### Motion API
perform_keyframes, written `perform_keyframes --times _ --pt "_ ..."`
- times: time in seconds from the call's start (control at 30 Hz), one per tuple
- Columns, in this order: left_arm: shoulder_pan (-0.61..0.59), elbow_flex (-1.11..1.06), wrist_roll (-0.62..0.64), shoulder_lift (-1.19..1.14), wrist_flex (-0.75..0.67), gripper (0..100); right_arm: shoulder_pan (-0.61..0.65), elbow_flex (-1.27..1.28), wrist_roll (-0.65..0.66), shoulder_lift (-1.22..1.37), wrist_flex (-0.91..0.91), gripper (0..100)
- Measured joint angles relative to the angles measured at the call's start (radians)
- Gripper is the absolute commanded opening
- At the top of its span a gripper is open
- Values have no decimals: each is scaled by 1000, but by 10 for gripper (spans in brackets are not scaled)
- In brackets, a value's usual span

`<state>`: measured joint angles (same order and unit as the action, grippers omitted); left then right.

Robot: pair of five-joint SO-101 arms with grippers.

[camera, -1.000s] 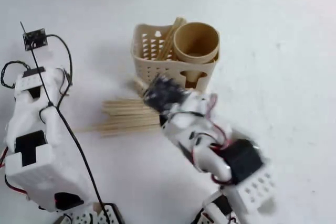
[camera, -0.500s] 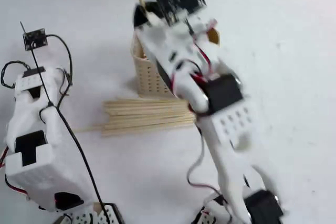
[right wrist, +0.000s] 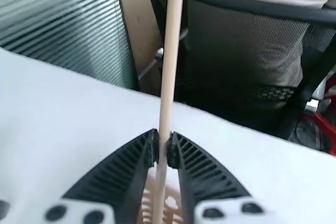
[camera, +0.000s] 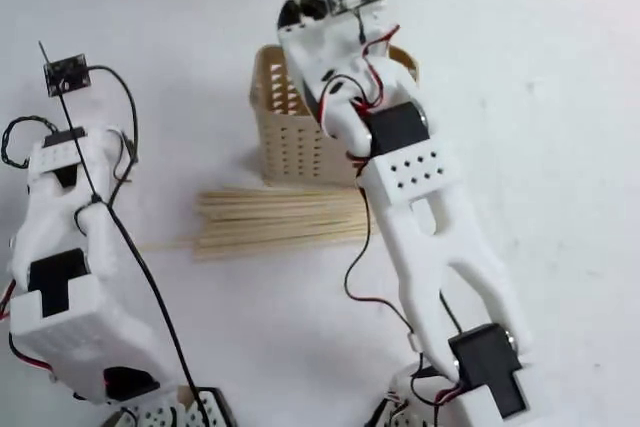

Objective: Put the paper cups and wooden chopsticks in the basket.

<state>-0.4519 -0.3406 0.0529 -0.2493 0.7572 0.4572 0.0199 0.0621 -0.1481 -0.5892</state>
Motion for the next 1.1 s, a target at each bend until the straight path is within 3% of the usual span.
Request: perform_keyframes --times 0.1,0.2,0.37,0.63,0.77,0.97,1.1 --pt "0 0 0 0 0 102 0 6 0 -8 -41 216" --pt "0 0 0 0 0 102 -3 6 0 -63 -97 250" --pt "0 0 0 0 0 102 -2 11 0 -215 -267 211" --pt "18 0 0 0 0 98 -43 12 5 -450 -750 110" --pt "26 0 -3 0 5 100 -127 48 115 -575 -942 75" --pt "121 0 -172 161 204 101 -304 324 281 -789 -1014 70" --pt "173 0 -308 350 358 102 -397 626 400 -856 -930 70"
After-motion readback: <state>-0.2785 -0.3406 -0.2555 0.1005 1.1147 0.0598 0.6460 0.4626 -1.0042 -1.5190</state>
